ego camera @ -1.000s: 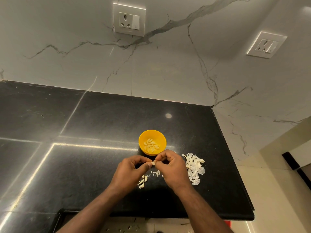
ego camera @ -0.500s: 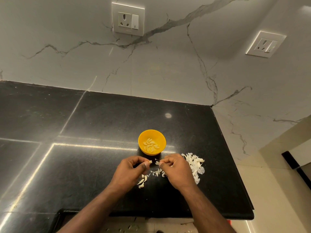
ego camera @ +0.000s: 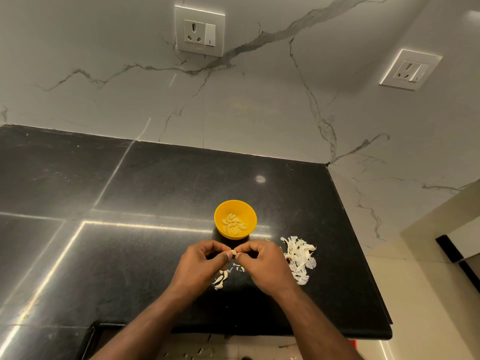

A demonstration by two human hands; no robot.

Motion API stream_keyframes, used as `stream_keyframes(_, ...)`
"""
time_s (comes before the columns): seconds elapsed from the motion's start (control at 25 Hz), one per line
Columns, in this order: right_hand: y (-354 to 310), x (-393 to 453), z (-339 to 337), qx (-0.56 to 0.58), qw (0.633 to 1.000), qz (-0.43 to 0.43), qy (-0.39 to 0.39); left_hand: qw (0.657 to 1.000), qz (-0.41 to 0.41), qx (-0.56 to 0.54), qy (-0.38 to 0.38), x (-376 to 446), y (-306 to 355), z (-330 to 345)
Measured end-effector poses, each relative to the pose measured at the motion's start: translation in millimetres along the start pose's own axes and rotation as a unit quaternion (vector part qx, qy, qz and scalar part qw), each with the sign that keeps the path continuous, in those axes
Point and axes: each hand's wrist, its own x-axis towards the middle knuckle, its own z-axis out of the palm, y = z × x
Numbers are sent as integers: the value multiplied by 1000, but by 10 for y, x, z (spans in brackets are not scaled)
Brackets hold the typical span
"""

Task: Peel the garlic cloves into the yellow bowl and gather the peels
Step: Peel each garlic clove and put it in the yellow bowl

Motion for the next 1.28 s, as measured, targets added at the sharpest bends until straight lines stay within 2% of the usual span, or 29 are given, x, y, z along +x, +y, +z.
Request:
stream_keyframes(0.36, 16, -17, 19, 14, 1000, -5, 4, 1000, 0, -8, -12, -10, -5, 28)
stream_keyframes(0.72, 3, -37, 54, -23, 1000, -13, 10, 1000, 4, -19, 1, -33, -41, 69)
stream_keyframes(0.96, 36, -17, 16, 67, 997, -28, -21, 993, -29, -114, -23, -26, -61, 42)
stream_keyframes(1.08, 47, -12, 32, 91, 994, -33, -46, 991, -35, -120, -41, -34, -58, 31)
stream_keyframes(1.28, 12, -47, 35, 181, 983, -9, -36, 988, -43, -141, -38, -45, -56, 25)
